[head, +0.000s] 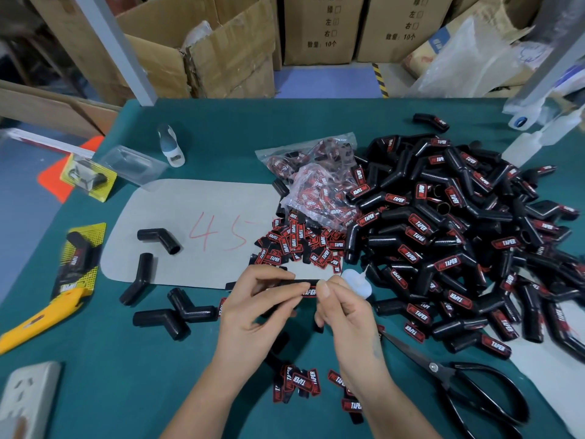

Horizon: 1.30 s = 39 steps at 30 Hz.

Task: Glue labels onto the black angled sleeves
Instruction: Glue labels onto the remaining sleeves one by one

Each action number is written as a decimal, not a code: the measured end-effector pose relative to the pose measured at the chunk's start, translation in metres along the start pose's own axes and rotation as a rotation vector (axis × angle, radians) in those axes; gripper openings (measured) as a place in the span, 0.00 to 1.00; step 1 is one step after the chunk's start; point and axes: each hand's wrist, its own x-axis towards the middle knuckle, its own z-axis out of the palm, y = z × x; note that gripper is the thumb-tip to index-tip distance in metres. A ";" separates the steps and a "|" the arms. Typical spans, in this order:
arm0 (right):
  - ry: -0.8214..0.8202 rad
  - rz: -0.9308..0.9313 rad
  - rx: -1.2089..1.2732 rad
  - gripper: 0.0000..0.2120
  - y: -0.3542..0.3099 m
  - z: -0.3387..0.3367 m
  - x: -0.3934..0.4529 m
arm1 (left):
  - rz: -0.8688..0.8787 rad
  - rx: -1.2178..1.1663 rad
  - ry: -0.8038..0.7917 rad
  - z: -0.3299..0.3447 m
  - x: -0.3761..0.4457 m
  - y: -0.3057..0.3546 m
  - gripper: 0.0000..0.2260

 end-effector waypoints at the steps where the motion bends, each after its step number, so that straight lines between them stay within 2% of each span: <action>1: -0.009 -0.008 -0.017 0.16 -0.002 0.000 0.000 | -0.024 -0.020 0.003 0.000 0.001 0.000 0.08; 7: -0.051 -0.038 -0.088 0.07 -0.007 0.002 0.000 | -0.220 -0.168 -0.022 -0.006 0.005 0.001 0.08; 11: -0.060 -0.063 -0.099 0.13 -0.008 0.003 -0.001 | -0.279 -0.166 -0.070 -0.008 0.006 0.000 0.09; 15: -0.054 -0.069 -0.152 0.17 -0.010 0.003 -0.001 | -0.210 -0.111 -0.086 -0.011 0.006 -0.003 0.12; 18: 0.047 -0.180 -0.217 0.13 -0.011 0.002 -0.009 | -0.175 -0.096 -0.081 -0.010 0.000 -0.004 0.19; 22: 0.185 -0.278 -0.174 0.02 -0.021 -0.006 -0.022 | -0.210 -0.280 0.015 0.005 -0.005 0.009 0.29; 24: 0.258 -0.393 -0.191 0.05 -0.029 -0.019 -0.025 | -0.178 -0.304 -0.031 0.014 -0.001 0.018 0.34; 27: 0.424 -0.525 -0.196 0.02 -0.038 -0.055 -0.022 | -0.123 -0.331 -0.163 0.021 0.004 0.028 0.35; 30: 0.612 -0.311 -0.214 0.05 -0.045 -0.091 -0.002 | -0.087 -0.283 -0.125 0.019 -0.001 0.033 0.30; 32: 0.602 -0.185 -0.346 0.05 -0.038 -0.105 0.012 | -0.095 -0.259 -0.077 0.015 -0.011 0.032 0.28; 36: 0.588 -0.127 -0.358 0.06 -0.023 -0.112 0.021 | -0.100 -0.136 -0.040 0.004 -0.028 0.025 0.18; 39: 0.606 -0.127 -0.353 0.06 -0.019 -0.113 0.026 | -0.151 -0.026 -0.093 0.005 -0.034 0.018 0.15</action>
